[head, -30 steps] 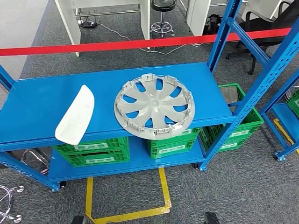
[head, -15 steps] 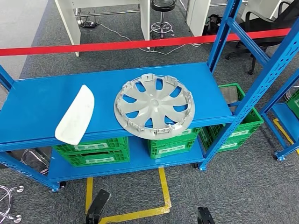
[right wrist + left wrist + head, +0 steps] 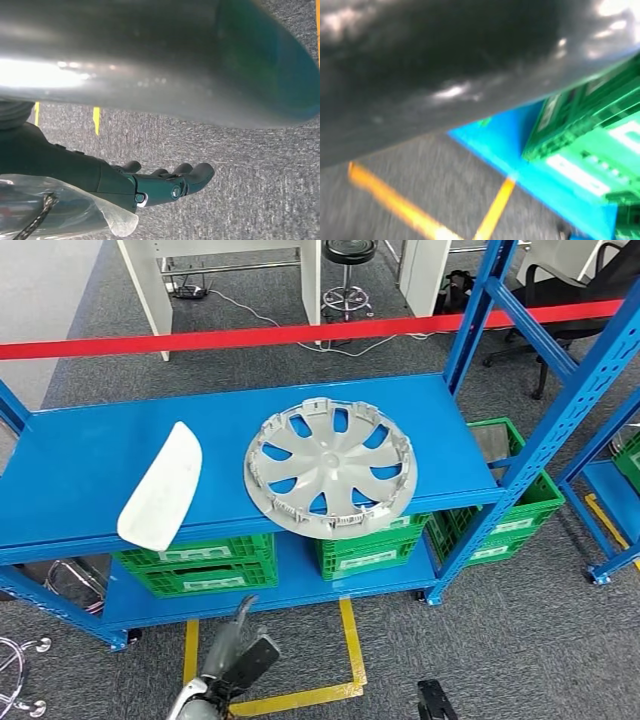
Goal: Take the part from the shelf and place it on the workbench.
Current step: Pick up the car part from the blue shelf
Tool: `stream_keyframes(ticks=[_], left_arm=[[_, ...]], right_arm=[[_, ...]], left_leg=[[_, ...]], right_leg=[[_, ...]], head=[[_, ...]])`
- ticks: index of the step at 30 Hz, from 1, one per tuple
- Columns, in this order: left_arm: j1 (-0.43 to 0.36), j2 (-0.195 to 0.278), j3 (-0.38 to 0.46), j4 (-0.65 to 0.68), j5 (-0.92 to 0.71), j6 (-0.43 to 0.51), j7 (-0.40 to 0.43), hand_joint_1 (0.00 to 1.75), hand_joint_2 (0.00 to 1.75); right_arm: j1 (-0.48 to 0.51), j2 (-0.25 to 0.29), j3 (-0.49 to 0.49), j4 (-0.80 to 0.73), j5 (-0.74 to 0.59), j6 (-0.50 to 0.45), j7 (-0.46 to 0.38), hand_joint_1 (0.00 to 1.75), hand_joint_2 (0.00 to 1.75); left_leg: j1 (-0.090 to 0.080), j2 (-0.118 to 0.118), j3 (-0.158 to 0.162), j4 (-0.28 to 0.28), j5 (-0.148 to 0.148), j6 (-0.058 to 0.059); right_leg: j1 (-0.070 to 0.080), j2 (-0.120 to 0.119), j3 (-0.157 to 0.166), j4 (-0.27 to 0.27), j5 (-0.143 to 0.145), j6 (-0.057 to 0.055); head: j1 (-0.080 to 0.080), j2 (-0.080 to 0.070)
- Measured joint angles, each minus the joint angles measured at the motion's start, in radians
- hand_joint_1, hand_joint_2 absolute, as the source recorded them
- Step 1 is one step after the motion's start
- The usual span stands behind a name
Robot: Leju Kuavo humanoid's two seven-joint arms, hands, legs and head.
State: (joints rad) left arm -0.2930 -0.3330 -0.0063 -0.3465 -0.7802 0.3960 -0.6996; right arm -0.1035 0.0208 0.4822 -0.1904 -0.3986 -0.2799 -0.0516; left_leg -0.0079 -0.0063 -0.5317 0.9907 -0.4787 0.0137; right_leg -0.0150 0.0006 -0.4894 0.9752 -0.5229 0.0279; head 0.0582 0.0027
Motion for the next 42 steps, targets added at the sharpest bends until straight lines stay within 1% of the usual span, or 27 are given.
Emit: stream_keyframes(ticks=[3,5,7,8,10,12,14,18,22,27,32,37,40,42], left_arm=[[-0.005,0.002,-0.140,-0.026,-0.045,0.126,0.009,0.00,0.00],[-0.007,0.006,-0.223,-0.048,-0.103,0.206,0.033,0.00,0.00],[0.002,0.014,-0.289,-0.095,-0.189,0.269,0.062,0.00,0.00],[0.012,0.018,-0.309,-0.131,-0.244,0.287,0.070,0.00,0.00],[0.047,0.022,-0.317,-0.226,-0.362,0.299,0.057,0.00,0.00],[0.092,0.027,-0.302,-0.350,-0.442,0.301,0.025,0.00,0.00],[0.138,0.035,-0.292,-0.487,-0.463,0.303,0.007,0.00,0.00],[0.214,0.052,-0.295,-0.741,-0.474,0.306,0.000,0.00,0.00],[0.268,0.061,-0.301,-0.966,-0.512,0.308,0.000,0.00,1.75],[0.317,0.068,-0.301,-1.195,-0.493,0.308,0.000,0.00,1.75],[0.366,0.068,-0.278,-1.372,-0.478,0.308,0.000,0.00,1.75],[0.410,0.063,-0.211,-1.480,-0.425,0.308,0.000,0.00,1.75],[0.431,0.061,-0.168,-1.515,-0.392,0.308,0.000,0.00,1.75],[0.446,0.062,-0.137,-1.527,-0.333,0.308,0.001,0.00,1.75]], right_arm=[[-0.004,0.002,0.011,0.001,0.007,0.004,0.008,0.00,0.00],[-0.006,0.004,0.016,0.002,0.011,0.006,0.012,0.00,0.00],[-0.007,0.005,0.022,0.002,0.012,0.008,0.013,0.00,0.00],[-0.007,0.005,0.023,0.003,0.012,0.008,0.013,0.00,0.00],[-0.007,0.006,0.024,0.003,0.008,0.006,0.010,0.00,0.00],[-0.006,0.006,0.024,0.004,0.002,0.003,0.005,0.00,0.00],[-0.003,0.006,0.024,0.004,-0.004,0.001,0.001,0.00,0.00],[0.001,0.006,0.024,0.005,-0.011,-0.005,-0.004,0.00,0.00],[0.005,0.006,0.024,0.006,-0.020,-0.011,-0.009,0.00,0.00],[0.013,0.006,0.024,0.008,-0.027,-0.015,-0.021,0.00,0.00],[0.022,0.006,0.022,0.008,-0.044,-0.018,-0.035,0.00,0.00],[0.035,0.006,0.007,0.010,-0.071,-0.027,-0.050,0.00,0.00],[0.040,0.006,0.000,0.012,-0.083,-0.031,-0.054,0.00,0.00],[0.042,0.006,-0.008,0.013,-0.091,-0.032,-0.059,0.00,0.00]], left_leg=[[0.000,0.000,0.000,0.000,0.000,0.000],[0.000,0.000,0.000,0.000,0.000,0.000],[0.000,0.000,0.000,0.000,0.000,0.000],[0.000,0.000,0.000,0.000,0.000,0.000],[0.000,0.000,0.000,0.000,0.000,0.000],[0.000,0.000,0.000,0.000,0.000,0.000],[0.000,0.000,0.000,0.000,0.000,0.000],[0.000,0.000,0.000,0.000,0.000,0.000],[0.000,0.000,0.000,0.000,0.000,0.000],[0.000,0.000,0.000,0.000,0.000,0.000],[0.000,0.000,0.000,0.000,0.000,0.000],[0.000,0.000,0.000,0.000,0.000,0.000],[0.000,0.000,0.000,-0.001,0.000,0.000],[0.000,0.000,0.000,-0.001,0.000,0.000]], right_leg=[[0.000,0.000,0.000,0.000,0.000,0.000],[0.000,0.000,0.000,0.000,0.000,0.000],[0.000,0.000,0.000,0.000,0.000,0.000],[0.000,0.000,0.000,0.000,0.000,0.000],[0.000,0.000,0.000,0.000,0.000,0.000],[0.000,0.000,0.000,0.000,0.000,0.000],[0.000,0.000,0.000,0.000,0.000,0.000],[0.000,0.000,-0.001,0.000,0.000,0.000],[0.000,0.000,0.000,0.000,0.000,0.000],[0.000,0.000,0.000,0.000,0.000,0.000],[0.000,0.000,0.000,0.000,0.000,0.000],[0.000,0.000,0.000,0.000,-0.001,0.000],[0.000,0.000,0.000,0.001,-0.001,0.000],[0.000,0.000,0.000,0.000,-0.001,0.000]], head=[[0.000,0.000],[0.000,0.000],[0.000,0.000],[0.000,0.000],[0.000,0.000],[0.000,0.000],[0.000,0.000],[0.000,0.000],[-0.001,0.000],[0.000,0.000],[0.000,0.000],[0.000,0.000],[0.000,0.000],[0.000,0.000]])
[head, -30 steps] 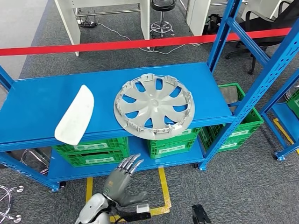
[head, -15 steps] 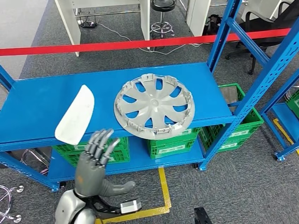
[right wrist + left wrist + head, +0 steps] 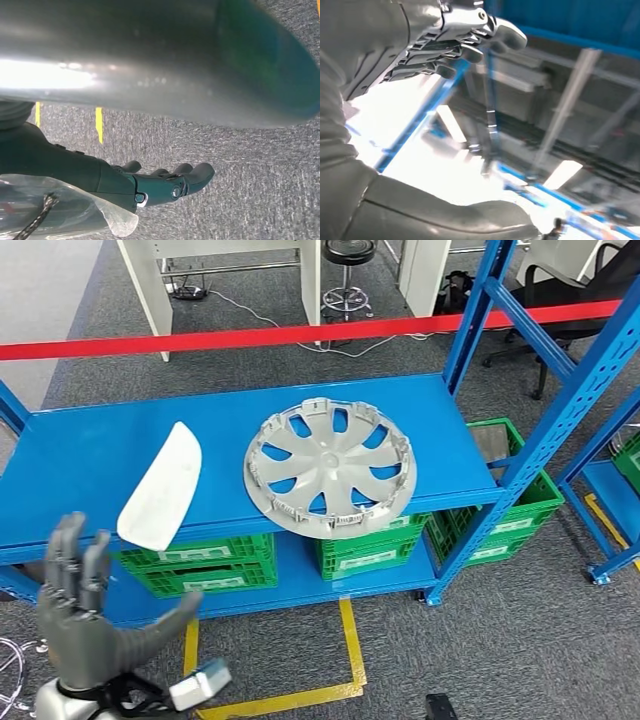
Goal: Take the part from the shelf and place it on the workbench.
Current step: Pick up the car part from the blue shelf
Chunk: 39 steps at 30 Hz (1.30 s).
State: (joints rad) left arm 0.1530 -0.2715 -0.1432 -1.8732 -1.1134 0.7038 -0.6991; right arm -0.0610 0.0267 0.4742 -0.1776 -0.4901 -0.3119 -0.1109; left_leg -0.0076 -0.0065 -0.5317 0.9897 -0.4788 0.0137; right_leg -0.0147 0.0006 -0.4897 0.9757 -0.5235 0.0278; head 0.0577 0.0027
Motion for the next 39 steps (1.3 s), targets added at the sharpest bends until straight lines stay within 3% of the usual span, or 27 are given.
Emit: stream_keyframes(ticks=[4,10,19,29,39], left_arm=[[0.031,0.014,-0.007,0.014,0.150,0.000,0.018,0.00,1.75],[0.060,0.027,0.013,0.099,0.214,0.000,0.061,0.00,1.75],[0.057,0.020,0.170,0.289,0.174,0.000,0.055,0.00,1.75],[-0.012,-0.009,0.356,0.483,0.126,0.000,0.006,0.00,1.75],[-0.168,-0.003,0.478,0.663,-0.022,0.000,0.031,0.00,1.75]], right_arm=[[0.001,0.000,-0.011,0.000,-0.007,0.002,-0.010,0.00,0.00],[0.002,0.000,-0.016,0.001,-0.021,0.001,-0.011,0.00,0.00],[0.007,0.000,-0.029,0.001,-0.023,-0.002,-0.025,0.00,0.00],[0.007,-0.003,-0.029,0.002,-0.024,-0.002,-0.043,0.00,0.00],[-0.013,-0.008,-0.013,0.004,0.027,0.015,-0.037,0.00,0.00]], left_leg=[[0.000,0.000,0.000,0.000,0.000,0.000],[0.000,0.000,0.000,0.000,0.000,0.000],[0.000,0.000,0.000,0.000,0.000,0.000],[0.000,0.000,0.000,0.000,0.000,0.000],[0.000,-0.001,0.000,0.000,0.002,0.000]], right_leg=[[0.000,0.000,0.000,0.000,0.000,0.000],[0.000,0.000,0.000,0.000,0.000,0.000],[0.000,0.000,0.000,0.000,0.000,0.000],[0.000,0.000,0.000,0.000,0.000,0.000],[0.000,-0.001,0.000,0.000,0.001,0.000]], head=[[0.000,0.000],[0.000,0.000],[0.000,0.000],[0.000,0.000],[0.000,0.000]])
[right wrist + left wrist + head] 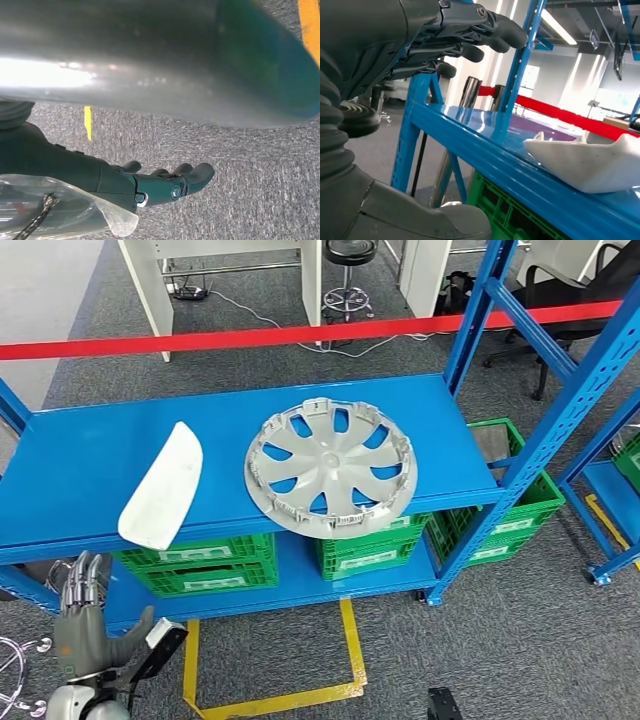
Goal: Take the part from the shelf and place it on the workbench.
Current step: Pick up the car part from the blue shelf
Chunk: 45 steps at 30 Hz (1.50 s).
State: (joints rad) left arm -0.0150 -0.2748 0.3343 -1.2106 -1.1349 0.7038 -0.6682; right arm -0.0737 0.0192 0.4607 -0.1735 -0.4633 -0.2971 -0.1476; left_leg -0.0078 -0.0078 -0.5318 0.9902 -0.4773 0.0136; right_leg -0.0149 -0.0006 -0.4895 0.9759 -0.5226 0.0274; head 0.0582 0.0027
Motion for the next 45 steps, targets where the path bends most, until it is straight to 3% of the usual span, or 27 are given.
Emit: stream_keyframes(ticks=[9,19,29,45], left_arm=[[-0.075,0.015,-0.005,0.036,-0.079,0.000,0.086,0.00,1.75],[-0.194,0.051,-0.130,0.122,-0.140,0.000,0.219,0.00,1.75],[-0.245,0.067,-0.196,0.186,-0.145,0.000,0.252,0.00,1.75],[-0.431,0.102,-0.288,0.449,-0.160,0.000,0.406,0.00,1.75]], right_arm=[[-0.006,-0.003,0.021,0.000,0.022,0.000,0.032,0.00,0.00],[-0.008,-0.011,0.039,0.001,0.033,0.006,0.052,0.00,0.00],[-0.010,-0.012,0.049,0.001,0.041,0.012,0.052,0.00,0.00],[-0.011,-0.025,0.063,0.001,0.035,0.037,0.058,0.00,0.00]], left_leg=[[0.000,0.000,0.000,0.000,0.000,0.000],[0.000,0.000,0.000,0.000,0.001,0.000],[0.000,0.000,0.000,0.000,0.000,0.000],[0.000,0.000,-0.001,0.001,0.002,0.000]], right_leg=[[0.000,0.000,-0.001,0.000,0.000,0.000],[0.000,0.000,0.000,0.000,0.001,0.000],[0.000,0.001,-0.001,0.000,0.001,0.001],[0.000,0.001,-0.001,0.000,0.001,0.000]], head=[[0.000,0.000],[0.000,0.000],[0.000,0.000],[0.000,0.000]])
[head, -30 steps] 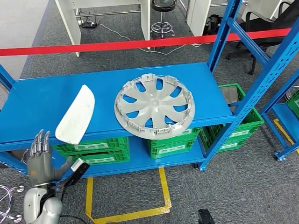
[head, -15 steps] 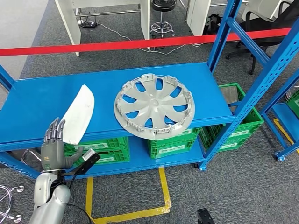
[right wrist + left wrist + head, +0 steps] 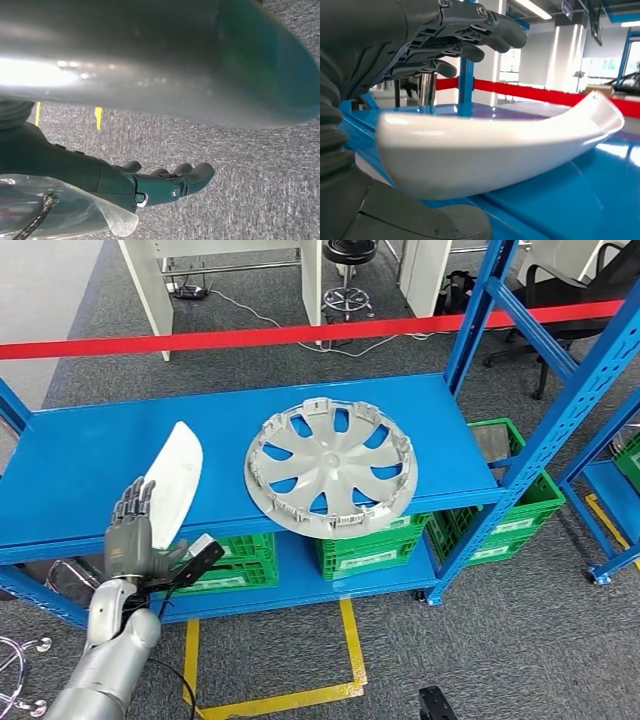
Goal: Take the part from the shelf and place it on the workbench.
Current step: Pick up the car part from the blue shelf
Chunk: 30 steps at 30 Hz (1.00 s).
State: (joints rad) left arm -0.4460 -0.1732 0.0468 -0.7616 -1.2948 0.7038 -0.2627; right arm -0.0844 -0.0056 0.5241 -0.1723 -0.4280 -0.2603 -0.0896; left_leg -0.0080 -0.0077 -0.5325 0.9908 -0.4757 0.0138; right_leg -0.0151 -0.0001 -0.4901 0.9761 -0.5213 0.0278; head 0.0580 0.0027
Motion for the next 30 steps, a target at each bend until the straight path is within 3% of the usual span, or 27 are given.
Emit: stream_keyframes(ticks=[6,19,20,23,24,30], left_arm=[[-0.042,0.019,-0.009,0.085,-0.059,0.000,0.062,0.00,1.75],[-0.072,0.025,-0.025,0.188,0.009,0.000,0.040,0.04,1.75],[-0.072,0.024,-0.025,0.196,0.012,0.000,0.039,0.20,1.75],[-0.075,0.023,-0.025,0.214,0.019,0.000,0.034,1.45,1.75],[-0.076,0.022,-0.025,0.221,0.023,0.000,0.032,1.73,1.75],[-0.088,0.019,-0.025,0.250,0.037,0.001,0.027,1.75,1.75]], right_arm=[[0.007,-0.017,-0.001,0.003,-0.016,-0.001,0.002,0.00,0.00],[0.008,-0.028,-0.001,0.004,-0.021,-0.001,0.003,0.00,0.00],[0.008,-0.028,-0.001,0.004,-0.022,-0.001,0.003,0.00,0.00],[0.006,-0.028,-0.001,0.004,-0.022,-0.001,0.005,0.00,0.00],[0.006,-0.028,-0.001,0.004,-0.021,-0.001,0.006,0.00,0.00],[0.000,-0.028,-0.001,0.004,-0.021,0.000,0.008,0.00,0.00]], left_leg=[[0.000,0.000,0.000,0.000,0.000,0.000],[0.000,0.000,0.000,0.000,0.000,0.000],[0.000,0.000,0.000,0.000,0.000,0.000],[0.000,0.000,0.000,0.000,0.000,0.000],[0.000,0.000,0.000,0.000,0.000,0.000],[0.000,0.000,0.000,0.000,0.000,0.000]], right_leg=[[0.000,0.000,0.000,0.000,0.000,0.000],[0.000,0.000,0.000,0.000,0.000,0.000],[0.000,0.000,0.000,0.000,0.000,0.000],[0.000,0.000,0.000,0.000,0.000,0.000],[0.000,0.000,0.000,0.000,0.000,0.000],[0.000,0.000,0.000,0.000,0.000,0.000]], head=[[0.000,0.000],[0.000,0.000],[0.000,0.000],[0.000,0.000],[0.000,0.000],[0.000,0.000]])
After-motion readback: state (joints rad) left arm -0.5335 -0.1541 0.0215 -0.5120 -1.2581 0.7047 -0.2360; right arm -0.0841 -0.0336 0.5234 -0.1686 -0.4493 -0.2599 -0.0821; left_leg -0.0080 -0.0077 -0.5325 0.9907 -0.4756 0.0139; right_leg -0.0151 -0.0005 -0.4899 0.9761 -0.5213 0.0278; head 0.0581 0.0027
